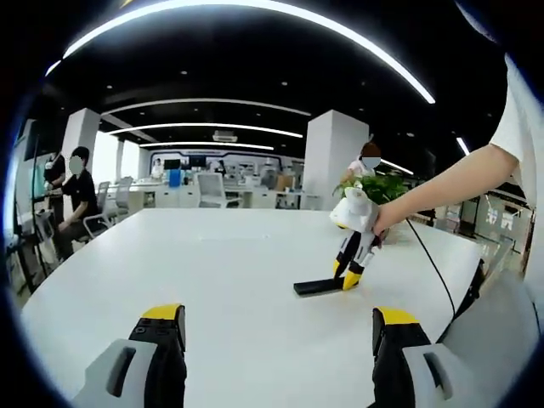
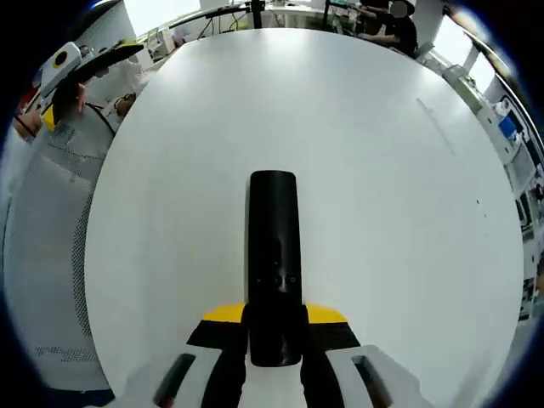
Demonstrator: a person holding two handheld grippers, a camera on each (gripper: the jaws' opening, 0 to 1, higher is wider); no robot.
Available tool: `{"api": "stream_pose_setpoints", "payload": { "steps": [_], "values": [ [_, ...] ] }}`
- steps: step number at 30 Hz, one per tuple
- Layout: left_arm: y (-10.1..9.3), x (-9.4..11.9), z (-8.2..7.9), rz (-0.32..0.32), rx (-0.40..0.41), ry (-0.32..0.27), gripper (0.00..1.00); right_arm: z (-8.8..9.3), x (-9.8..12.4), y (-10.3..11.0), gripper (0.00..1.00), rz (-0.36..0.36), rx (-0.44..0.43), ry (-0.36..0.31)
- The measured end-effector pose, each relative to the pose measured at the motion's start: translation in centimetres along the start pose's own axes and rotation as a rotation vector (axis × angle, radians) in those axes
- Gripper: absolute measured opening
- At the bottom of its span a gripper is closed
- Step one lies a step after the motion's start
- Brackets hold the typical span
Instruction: Press the specified remote control buttons in sequence, fully releasing each button before pressing the next.
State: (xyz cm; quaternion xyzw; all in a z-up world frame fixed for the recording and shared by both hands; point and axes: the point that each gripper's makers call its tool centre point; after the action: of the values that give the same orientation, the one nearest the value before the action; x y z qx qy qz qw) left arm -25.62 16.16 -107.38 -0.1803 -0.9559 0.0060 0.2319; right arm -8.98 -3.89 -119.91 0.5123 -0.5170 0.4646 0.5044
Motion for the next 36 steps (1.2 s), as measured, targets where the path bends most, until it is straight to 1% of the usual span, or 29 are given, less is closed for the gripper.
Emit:
{"api": "stream_pose_setpoints", "payload": {
  "steps": [4, 10, 12, 13, 16, 19, 20, 21, 22, 23, 24, 25, 26, 28, 29, 30, 32, 33, 35, 36],
  "values": [
    [0.0, 0.0, 0.1, 0.001, 0.001, 0.003, 0.94, 0.0, 0.1, -1.1, 0.21, -0.008, -0.019, 0.002],
    [0.0, 0.0, 0.1, 0.005, 0.005, 0.005, 0.93, -0.1, 0.1, -2.2, 0.21, -0.006, -0.03, 0.007],
    [0.0, 0.0, 0.1, 0.004, 0.005, 0.004, 0.93, -0.1, 0.1, -2.3, 0.21, -0.009, -0.053, -0.003],
    [0.0, 0.0, 0.1, 0.004, 0.005, 0.002, 0.93, -0.2, 0.1, -2.1, 0.21, -0.014, -0.081, -0.013],
    [0.1, 0.0, 0.0, -0.001, 0.007, -0.002, 0.93, -0.1, 0.2, -2.0, 0.21, -0.004, -0.103, -0.05],
    [0.1, 0.1, 0.0, -0.003, 0.008, -0.002, 0.93, -0.3, 0.3, -1.9, 0.22, 0.038, -0.165, -0.13],
    [0.1, 0.0, 0.0, -0.003, 0.007, -0.002, 0.93, -0.3, 0.3, -1.8, 0.24, 0.038, -0.189, -0.159],
    [0.0, 0.0, 0.1, -0.003, 0.006, -0.001, 0.93, -0.5, 0.4, -1.6, 0.28, 0.034, -0.23, -0.197],
    [0.0, 0.0, 0.1, -0.001, 0.006, 0.002, 0.93, -0.5, 0.4, -1.5, 0.3, 0.032, -0.296, -0.253],
    [0.0, 0.0, 0.1, -0.001, 0.005, 0.003, 0.93, -0.5, 0.5, -1.7, 0.33, 0.038, -0.341, -0.287],
    [0.0, 0.0, 0.1, 0.0, 0.004, 0.004, 0.93, -0.3, 0.7, -1.9, 0.37, 0.047, -0.413, -0.34],
    [-0.1, 0.0, 0.1, 0.0, 0.004, 0.005, 0.93, -0.3, 0.8, -2.0, 0.4, 0.049, -0.453, -0.38],
    [-0.1, 0.0, 0.2, 0.001, 0.004, 0.006, 0.93, -0.2, 1.1, -2.0, 0.43, 0.039, -0.526, -0.442],
    [-0.1, 0.0, 0.2, 0.003, 0.004, 0.01, 0.93, -0.2, 1.7, -1.9, 0.53, 0.03, -0.61, -0.53],
    [-0.1, -0.1, 0.2, 0.005, 0.003, 0.011, 0.93, -0.1, 1.9, -1.8, 0.57, 0.044, -0.622, -0.56],
    [-0.2, -0.1, 0.3, 0.006, 0.002, 0.012, 0.93, 0.1, 2.2, -1.7, 0.6, 0.056, -0.631, -0.575],
    [-0.1, -0.1, 0.3, 0.007, 0.002, 0.012, 0.93, 0.3, 2.8, -1.1, 0.62, 0.094, -0.645, -0.616],
    [-0.1, 0.0, 0.2, 0.004, 0.005, 0.01, 0.93, 0.3, 3.4, -0.7, 0.64, 0.12, -0.657, -0.647],
    [0.1, 0.0, 0.1, -0.001, 0.011, 0.0, 0.93, 0.2, 4.2, 0.2, 0.69, 0.143, -0.687, -0.707],
    [0.2, 0.1, 0.0, -0.004, 0.014, -0.003, 0.93, 0.2, 4.5, 0.6, 0.73, 0.15, -0.692, -0.724]
  ]
}}
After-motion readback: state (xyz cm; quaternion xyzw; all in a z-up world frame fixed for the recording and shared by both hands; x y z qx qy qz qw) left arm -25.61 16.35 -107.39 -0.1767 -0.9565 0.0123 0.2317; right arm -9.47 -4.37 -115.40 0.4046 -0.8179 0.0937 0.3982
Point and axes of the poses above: the point that each gripper's makers call its tool centre point, and the gripper's own axes: x roughly backward along the fingers, y roughly to its left, z roughly out of its underside, and after that the axes turned 12 degrees about y, right-handed
